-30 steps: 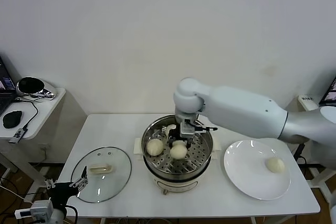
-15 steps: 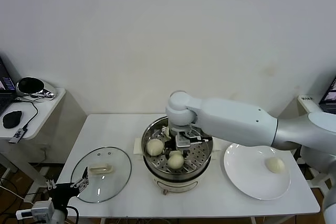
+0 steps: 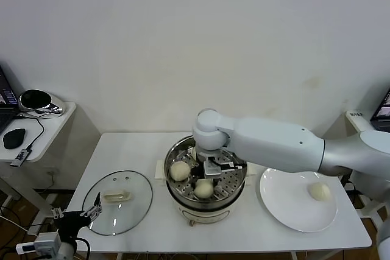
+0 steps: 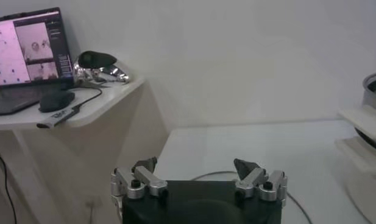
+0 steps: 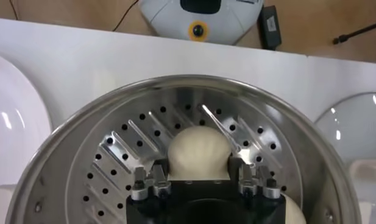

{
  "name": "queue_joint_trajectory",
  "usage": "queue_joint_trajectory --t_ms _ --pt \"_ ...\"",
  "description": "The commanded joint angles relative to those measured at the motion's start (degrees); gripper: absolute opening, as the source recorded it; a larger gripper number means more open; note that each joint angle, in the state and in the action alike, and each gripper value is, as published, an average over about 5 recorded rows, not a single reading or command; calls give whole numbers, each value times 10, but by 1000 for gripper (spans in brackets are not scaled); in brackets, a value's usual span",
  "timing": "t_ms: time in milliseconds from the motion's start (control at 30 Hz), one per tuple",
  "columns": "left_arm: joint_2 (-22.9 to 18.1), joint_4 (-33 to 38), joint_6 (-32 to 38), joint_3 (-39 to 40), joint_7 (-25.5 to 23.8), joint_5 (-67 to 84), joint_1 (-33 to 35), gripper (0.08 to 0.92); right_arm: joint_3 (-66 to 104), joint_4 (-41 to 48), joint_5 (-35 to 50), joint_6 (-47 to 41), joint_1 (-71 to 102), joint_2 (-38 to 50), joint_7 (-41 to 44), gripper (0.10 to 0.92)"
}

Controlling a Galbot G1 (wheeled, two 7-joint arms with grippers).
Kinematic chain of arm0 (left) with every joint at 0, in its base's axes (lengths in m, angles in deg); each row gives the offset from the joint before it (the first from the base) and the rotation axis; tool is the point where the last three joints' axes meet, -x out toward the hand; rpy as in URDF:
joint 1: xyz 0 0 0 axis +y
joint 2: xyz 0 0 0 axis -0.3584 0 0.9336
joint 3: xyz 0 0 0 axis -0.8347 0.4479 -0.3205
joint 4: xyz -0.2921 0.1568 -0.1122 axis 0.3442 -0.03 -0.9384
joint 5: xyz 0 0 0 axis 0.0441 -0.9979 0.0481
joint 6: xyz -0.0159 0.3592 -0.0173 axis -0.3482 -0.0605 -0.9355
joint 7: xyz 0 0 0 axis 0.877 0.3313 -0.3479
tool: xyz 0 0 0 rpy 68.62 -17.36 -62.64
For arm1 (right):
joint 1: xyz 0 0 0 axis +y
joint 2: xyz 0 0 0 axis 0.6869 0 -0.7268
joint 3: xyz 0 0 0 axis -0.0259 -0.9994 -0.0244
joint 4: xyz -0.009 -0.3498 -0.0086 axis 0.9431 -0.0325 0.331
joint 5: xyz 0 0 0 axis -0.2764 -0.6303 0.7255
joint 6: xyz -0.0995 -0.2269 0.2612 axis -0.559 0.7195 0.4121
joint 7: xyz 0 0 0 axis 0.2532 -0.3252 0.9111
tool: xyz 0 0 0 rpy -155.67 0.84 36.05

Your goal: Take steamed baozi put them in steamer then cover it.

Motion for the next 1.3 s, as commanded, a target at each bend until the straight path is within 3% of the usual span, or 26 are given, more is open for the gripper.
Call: queue_joint_trajectory --t_ms 33,300,433,533,800,967,1300 --pt "0 1 -1 2 1 1 0 823 11 -20 13 -16 -19 21 -4 772" --pt "0 4 -2 6 0 1 0 823 43 -70 36 -54 -41 125 -21 822" --pt "5 5 -4 4 -2 2 -1 823 34 -88 52 -74 -77 199 -103 823" --pt "9 4 -5 3 -3 3 0 823 7 -111 71 -141 -111 277 -151 823" --pt "16 -3 -6 24 -7 -2 -2 823 -1 -92 186 -353 -83 419 -173 823" --pt "17 -2 -7 28 -10 -4 2 823 52 -51 150 -424 -12 450 -170 823" --pt "13 6 -7 25 -9 -9 26 823 279 59 10 -408 232 422 -119 823"
